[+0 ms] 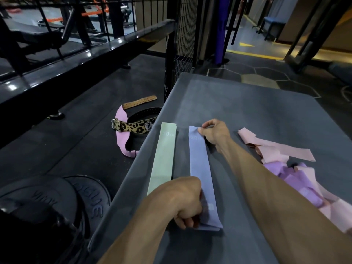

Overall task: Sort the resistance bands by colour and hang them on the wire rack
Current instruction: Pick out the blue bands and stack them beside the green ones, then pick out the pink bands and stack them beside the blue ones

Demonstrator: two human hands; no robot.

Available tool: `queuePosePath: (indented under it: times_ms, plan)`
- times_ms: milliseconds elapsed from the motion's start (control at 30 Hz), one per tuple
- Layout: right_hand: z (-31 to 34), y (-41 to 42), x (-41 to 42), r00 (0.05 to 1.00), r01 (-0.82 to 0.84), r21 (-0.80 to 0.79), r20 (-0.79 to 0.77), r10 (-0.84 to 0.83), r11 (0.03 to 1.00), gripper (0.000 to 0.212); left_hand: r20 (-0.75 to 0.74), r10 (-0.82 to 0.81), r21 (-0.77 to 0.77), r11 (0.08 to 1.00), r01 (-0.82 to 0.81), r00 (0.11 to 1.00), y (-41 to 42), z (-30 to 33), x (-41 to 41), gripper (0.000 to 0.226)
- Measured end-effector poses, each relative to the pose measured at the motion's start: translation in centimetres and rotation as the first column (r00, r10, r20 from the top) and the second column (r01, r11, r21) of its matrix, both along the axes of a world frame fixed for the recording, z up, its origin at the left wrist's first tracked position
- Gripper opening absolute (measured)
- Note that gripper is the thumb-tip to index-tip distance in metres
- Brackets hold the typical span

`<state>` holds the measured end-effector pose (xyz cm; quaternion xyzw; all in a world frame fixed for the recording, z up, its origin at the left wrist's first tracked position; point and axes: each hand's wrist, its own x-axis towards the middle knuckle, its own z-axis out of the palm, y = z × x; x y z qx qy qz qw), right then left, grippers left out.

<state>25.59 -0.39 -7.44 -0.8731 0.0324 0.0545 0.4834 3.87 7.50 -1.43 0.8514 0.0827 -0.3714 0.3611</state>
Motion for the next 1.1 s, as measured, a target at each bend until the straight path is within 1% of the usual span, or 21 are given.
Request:
queuePosePath:
  times_ms: [200, 267, 400, 433, 467, 500, 533, 600, 633, 667, 733, 800, 833, 900, 1000, 1100]
  plan:
    - [0.0, -0.3, 0.0, 1.0, -0.02, 0.025, -0.01, 0.02, 0.999, 0.017, 0.049, -0.02, 0.083, 0.996, 0.016, 0.999, 0.1, -0.6, 0.0, 0.018]
    - [0.0, -0.4, 0.0, 1.0, -0.021, 0.047, -0.019, 0.022, 0.999, 0.017, 0.055, -0.021, 0.089, 0.996, 0.016, 0.998, 0.2, -0.6, 0.0, 0.017]
    - [0.7, -0.5, -0.2, 0.999, -0.04, 0.085, -0.027, 0.042, 0.996, 0.027, 0.064, -0.026, 0.088, 0.996, 0.02, 0.998, 0.2, -0.6, 0.0, 0.017]
    - [1.1, -0.5, -0.5, 0.998, -0.065, 0.057, -0.016, 0.066, 0.996, 0.033, 0.073, -0.03, 0.094, 0.995, 0.023, 0.997, 0.2, -0.6, 0.0, 0.018]
    - [1.6, -0.5, -1.0, 0.994, -0.112, -0.015, 0.001, 0.112, 0.994, 0.04, 0.084, -0.036, 0.103, 0.994, 0.027, 0.996, 0.2, -0.6, 0.0, 0.019]
    - [2.0, -0.3, -1.4, 0.984, -0.172, -0.136, 0.026, 0.177, 0.976, 0.049, 0.096, -0.042, 0.115, 0.993, 0.03, 0.995, 0.2, -0.5, 0.0, 0.02]
    - [2.4, 0.0, -1.9, 0.967, -0.227, -0.294, 0.047, 0.252, 0.928, 0.058, 0.106, -0.044, 0.125, 0.992, 0.03, 0.993, 0.1, -0.5, -0.1, 0.021]
    - [3.1, 1.0, -2.7, 0.929, -0.276, -0.598, 0.036, 0.369, 0.753, 0.07, 0.113, -0.041, 0.131, 0.991, 0.026, 0.993, 0.0, -0.5, -0.1, 0.022]
    - [3.3, 1.5, -2.9, 0.915, -0.279, -0.695, 0.018, 0.403, 0.663, 0.071, 0.114, -0.04, 0.136, 0.99, 0.025, 0.993, -0.1, -0.5, 0.0, 0.022]
    - [3.5, 2.0, -3.0, 0.904, -0.28, -0.758, -0.001, 0.428, 0.589, 0.068, 0.117, -0.043, 0.148, 0.989, 0.025, 0.992, -0.1, -0.5, 0.1, 0.02]
    - [3.8, 2.8, -3.0, 0.889, -0.291, -0.818, -0.04, 0.456, 0.496, 0.056, 0.124, -0.06, 0.181, 0.983, 0.037, 0.99, -0.1, -0.7, 0.3, 0.017]
    - [4.1, 3.2, -2.9, 0.887, -0.287, -0.837, -0.048, 0.459, 0.466, 0.043, 0.103, -0.065, 0.186, 0.982, 0.045, 0.993, 0.1, -1.1, 0.5, 0.019]
    - [4.2, 3.3, -2.8, 0.888, -0.283, -0.841, -0.048, 0.457, 0.462, 0.04, 0.086, -0.061, 0.181, 0.982, 0.044, 0.994, 0.2, -1.4, 0.6, 0.02]
    - [4.3, 3.3, -2.7, 0.89, -0.288, -0.836, -0.054, 0.452, 0.467, 0.04, 0.067, -0.054, 0.175, 0.984, 0.042, 0.996, 0.2, -1.6, 0.7, 0.021]
    - [4.2, 3.2, -2.7, 0.892, -0.286, -0.824, -0.043, 0.45, 0.49, 0.041, 0.072, -0.059, 0.18, 0.983, 0.045, 0.996, 0.0, -1.6, 0.8, 0.02]
    - [4.1, 3.4, -3.0, 0.892, -0.286, -0.832, -0.05, 0.449, 0.475, 0.037, 0.079, -0.071, 0.19, 0.98, 0.055, 0.994, -0.2, -1.4, 0.9, 0.02]
